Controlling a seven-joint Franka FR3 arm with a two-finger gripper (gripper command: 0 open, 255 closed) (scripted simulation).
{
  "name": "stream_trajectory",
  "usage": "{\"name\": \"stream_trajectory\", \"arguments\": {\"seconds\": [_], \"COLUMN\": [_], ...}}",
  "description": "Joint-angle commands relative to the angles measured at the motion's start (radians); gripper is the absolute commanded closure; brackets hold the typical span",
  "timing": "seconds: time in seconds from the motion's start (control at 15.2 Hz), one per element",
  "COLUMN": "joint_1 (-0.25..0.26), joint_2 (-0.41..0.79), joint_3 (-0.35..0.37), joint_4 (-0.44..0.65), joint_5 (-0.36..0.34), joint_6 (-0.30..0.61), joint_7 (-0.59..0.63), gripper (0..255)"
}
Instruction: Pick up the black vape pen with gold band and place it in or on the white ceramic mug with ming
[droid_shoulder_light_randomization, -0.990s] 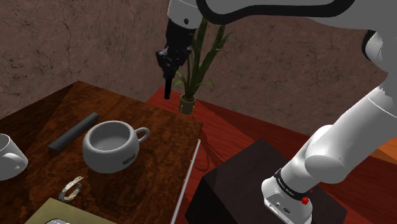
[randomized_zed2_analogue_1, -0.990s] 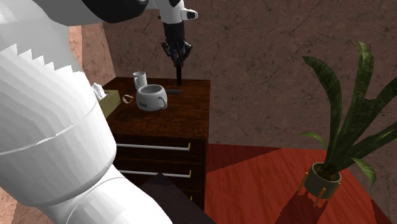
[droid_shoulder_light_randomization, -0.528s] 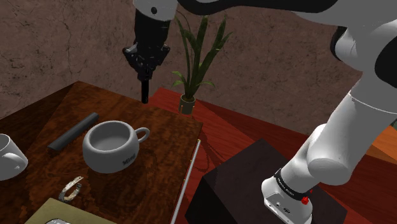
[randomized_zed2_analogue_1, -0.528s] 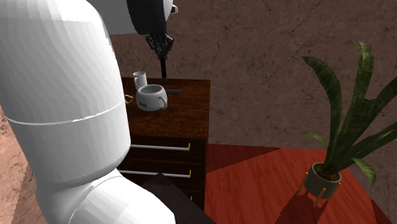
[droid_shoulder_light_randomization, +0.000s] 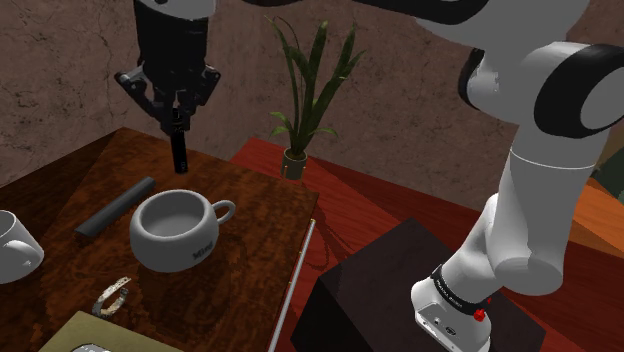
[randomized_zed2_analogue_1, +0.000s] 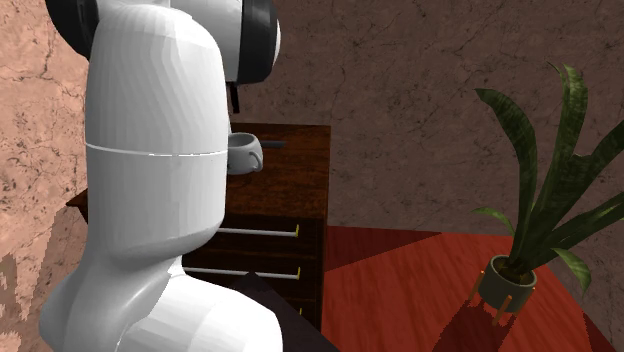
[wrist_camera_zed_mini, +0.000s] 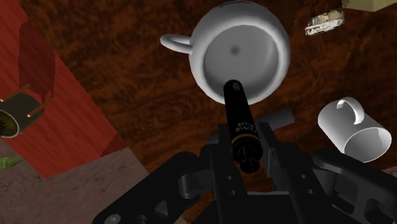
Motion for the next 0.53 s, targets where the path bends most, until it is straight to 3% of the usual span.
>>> {"name": "stream_trajectory", "arguments": {"seconds": [0.0, 0.46], "joint_1": [0.005, -0.019], "joint_2": [0.008, -0.013], "joint_3": [-0.001, -0.002], "joint_4": [-0.012, -0.136], "joint_5": [-0.006, 0.003], "joint_6": [0.017, 0.122], "joint_7": [0.011, 0.018], "gripper": [255, 255]}}
